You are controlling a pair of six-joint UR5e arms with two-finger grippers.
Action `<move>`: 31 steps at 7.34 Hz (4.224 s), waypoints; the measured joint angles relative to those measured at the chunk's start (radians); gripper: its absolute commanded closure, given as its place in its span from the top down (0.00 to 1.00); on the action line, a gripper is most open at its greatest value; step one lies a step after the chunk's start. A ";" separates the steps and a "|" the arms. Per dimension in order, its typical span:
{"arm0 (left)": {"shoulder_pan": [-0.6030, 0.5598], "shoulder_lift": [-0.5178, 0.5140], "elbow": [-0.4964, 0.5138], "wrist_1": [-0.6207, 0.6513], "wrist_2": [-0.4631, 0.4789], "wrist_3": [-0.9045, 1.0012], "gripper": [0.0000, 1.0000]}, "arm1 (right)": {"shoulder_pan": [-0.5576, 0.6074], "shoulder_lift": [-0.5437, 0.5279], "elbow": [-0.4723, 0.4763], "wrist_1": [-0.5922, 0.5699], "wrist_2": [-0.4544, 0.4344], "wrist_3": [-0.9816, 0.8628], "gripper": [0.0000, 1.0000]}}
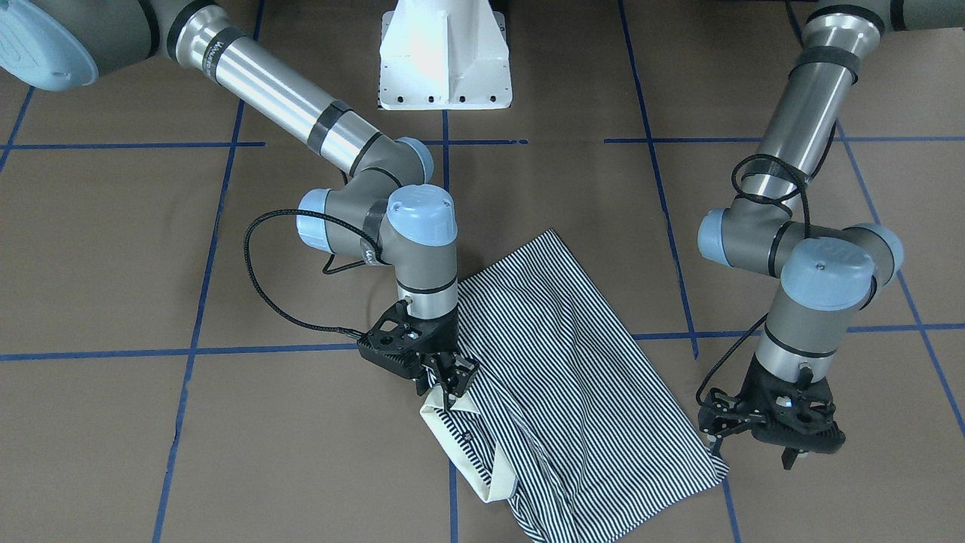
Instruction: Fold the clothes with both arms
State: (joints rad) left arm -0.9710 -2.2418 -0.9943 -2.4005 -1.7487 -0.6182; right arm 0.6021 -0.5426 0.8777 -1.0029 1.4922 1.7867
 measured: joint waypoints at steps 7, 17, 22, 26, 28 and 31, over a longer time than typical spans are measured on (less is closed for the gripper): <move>0.005 0.019 -0.048 0.000 0.000 -0.008 1.00 | 0.000 -0.198 0.347 -0.160 -0.002 0.012 0.00; 0.019 0.066 -0.148 0.003 -0.023 -0.011 1.00 | -0.103 -0.519 0.774 -0.334 -0.114 -0.129 1.00; 0.025 0.070 -0.152 0.004 -0.043 -0.011 1.00 | -0.203 -0.501 0.843 -0.500 -0.047 -0.479 0.99; 0.030 0.071 -0.149 0.002 -0.043 -0.011 1.00 | -0.219 -0.442 0.846 -0.664 -0.005 -0.696 0.22; 0.033 0.071 -0.149 0.001 -0.043 -0.012 1.00 | -0.219 -0.429 0.846 -0.699 -0.006 -0.789 0.00; 0.036 0.071 -0.148 0.001 -0.043 -0.012 1.00 | -0.220 -0.427 0.845 -0.705 -0.012 -0.810 0.00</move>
State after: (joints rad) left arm -0.9355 -2.1706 -1.1424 -2.3992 -1.7917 -0.6305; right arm 0.3820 -0.9693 1.7231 -1.7078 1.4802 0.9764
